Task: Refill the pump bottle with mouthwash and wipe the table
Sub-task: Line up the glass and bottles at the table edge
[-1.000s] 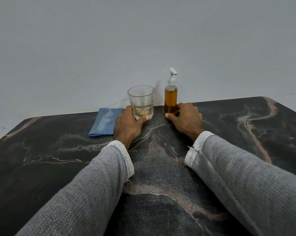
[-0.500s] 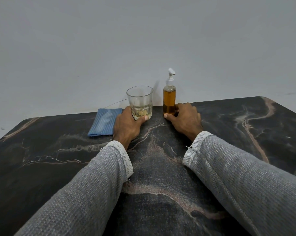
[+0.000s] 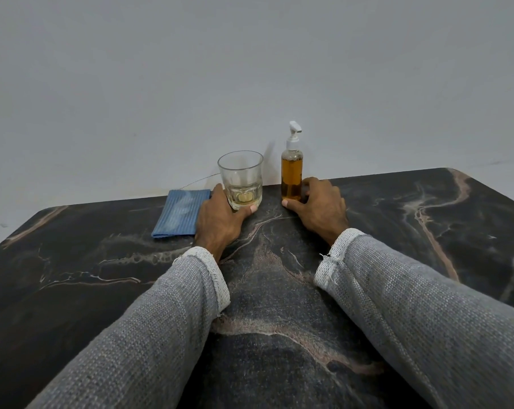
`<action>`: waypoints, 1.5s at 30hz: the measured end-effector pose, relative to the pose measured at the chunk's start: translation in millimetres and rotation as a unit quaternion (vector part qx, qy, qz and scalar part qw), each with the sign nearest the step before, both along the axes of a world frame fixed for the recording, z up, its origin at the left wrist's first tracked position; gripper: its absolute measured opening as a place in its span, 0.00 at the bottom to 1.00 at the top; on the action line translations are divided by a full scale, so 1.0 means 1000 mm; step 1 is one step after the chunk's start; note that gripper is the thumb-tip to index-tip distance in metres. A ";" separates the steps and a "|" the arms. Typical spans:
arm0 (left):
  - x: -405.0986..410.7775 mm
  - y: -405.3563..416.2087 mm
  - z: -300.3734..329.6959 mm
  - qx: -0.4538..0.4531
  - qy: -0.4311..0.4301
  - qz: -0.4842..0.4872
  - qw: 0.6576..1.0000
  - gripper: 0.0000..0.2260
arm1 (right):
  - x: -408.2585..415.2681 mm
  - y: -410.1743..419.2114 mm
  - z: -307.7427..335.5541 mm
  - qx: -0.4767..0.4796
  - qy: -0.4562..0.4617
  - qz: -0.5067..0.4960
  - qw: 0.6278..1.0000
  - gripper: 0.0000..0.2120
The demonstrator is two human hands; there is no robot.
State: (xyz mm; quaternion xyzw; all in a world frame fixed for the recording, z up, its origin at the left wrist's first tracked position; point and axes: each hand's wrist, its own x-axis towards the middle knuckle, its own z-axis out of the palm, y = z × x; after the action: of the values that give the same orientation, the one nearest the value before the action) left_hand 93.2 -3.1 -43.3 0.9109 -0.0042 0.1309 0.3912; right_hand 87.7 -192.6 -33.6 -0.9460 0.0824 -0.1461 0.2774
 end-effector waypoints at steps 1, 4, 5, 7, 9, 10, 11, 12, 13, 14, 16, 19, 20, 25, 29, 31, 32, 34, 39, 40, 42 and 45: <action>-0.003 0.000 0.002 0.000 0.002 -0.003 1.000 0.31 | -0.002 -0.001 0.001 0.013 -0.002 0.002 1.000 0.34; -0.016 0.001 0.010 -0.004 0.020 -0.015 1.000 0.33 | -0.014 -0.004 0.007 0.063 0.011 0.025 0.998 0.40; -0.023 0.002 0.013 -0.001 0.027 -0.017 0.999 0.35 | -0.021 -0.006 0.009 0.082 0.015 0.032 0.996 0.41; -0.038 0.002 0.017 0.006 0.039 -0.018 0.999 0.40 | -0.038 -0.012 0.011 0.120 0.013 0.045 0.992 0.40; -0.059 -0.001 0.020 -0.004 0.048 -0.032 0.998 0.42 | -0.061 -0.018 0.015 0.142 0.001 0.055 0.988 0.36; -0.073 -0.003 0.021 -0.013 0.051 -0.043 0.998 0.42 | -0.075 -0.021 0.017 0.150 -0.005 0.062 0.987 0.34; -0.087 -0.006 0.022 -0.018 0.051 -0.054 0.997 0.41 | -0.089 -0.023 0.018 0.156 -0.012 0.069 0.985 0.31; -0.099 -0.009 0.023 -0.018 0.049 -0.066 0.996 0.40 | -0.101 -0.025 0.020 0.161 -0.019 0.078 0.984 0.29; -0.115 -0.012 0.024 -0.014 0.050 -0.077 0.996 0.39 | -0.117 -0.029 0.022 0.163 -0.025 0.083 0.983 0.27; -0.130 -0.016 0.026 -0.005 0.048 -0.087 0.995 0.38 | -0.132 -0.032 0.024 0.161 -0.032 0.089 0.982 0.25; -0.158 -0.024 0.031 0.015 0.048 -0.106 0.993 0.36 | -0.160 -0.039 0.027 0.159 -0.046 0.093 0.982 0.21; -0.195 -0.039 0.037 0.046 0.038 -0.131 0.990 0.35 | -0.196 -0.049 0.030 0.166 -0.063 0.085 0.980 0.18; -0.208 -0.045 0.040 0.057 0.033 -0.139 0.988 0.34 | -0.209 -0.053 0.031 0.167 -0.065 0.085 0.980 0.17; -0.258 -0.075 0.044 0.065 0.012 -0.168 0.984 0.31 | -0.263 -0.074 0.029 0.169 -0.073 0.067 0.981 0.15; -0.283 -0.095 0.044 0.069 0.016 -0.182 0.981 0.31 | -0.296 -0.091 0.026 0.168 -0.068 0.032 0.983 0.13; -0.291 -0.103 0.045 0.073 0.018 -0.185 0.980 0.31 | -0.308 -0.102 0.027 0.162 -0.087 -0.008 0.983 0.10; -0.293 -0.105 0.046 0.075 0.019 -0.187 0.979 0.31 | -0.313 -0.107 0.028 0.162 -0.100 -0.031 0.981 0.09; -0.297 -0.110 0.047 0.075 0.021 -0.191 0.979 0.31 | -0.322 -0.119 0.029 0.168 -0.127 -0.078 0.974 0.06; -0.298 -0.117 0.048 0.080 0.026 -0.191 0.978 0.32 | -0.328 -0.149 0.032 0.189 -0.173 -0.197 0.946 0.13; -0.297 -0.118 0.048 0.080 0.027 -0.190 0.978 0.32 | -0.326 -0.154 0.033 0.197 -0.175 -0.207 0.942 0.16; -0.293 -0.117 0.046 0.082 0.030 -0.187 0.978 0.32 | -0.320 -0.163 0.035 0.207 -0.157 -0.213 0.942 0.24; -0.285 -0.114 0.044 0.091 0.033 -0.179 0.979 0.32 | -0.306 -0.174 0.036 0.222 -0.119 -0.202 0.946 0.32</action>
State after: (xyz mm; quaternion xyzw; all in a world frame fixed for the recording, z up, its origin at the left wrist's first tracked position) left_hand -191.6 -117.4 0.3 0.9310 -0.1658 0.0279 0.3239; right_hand -218.4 -366.2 2.5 -0.7998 0.2684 -0.2887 0.4528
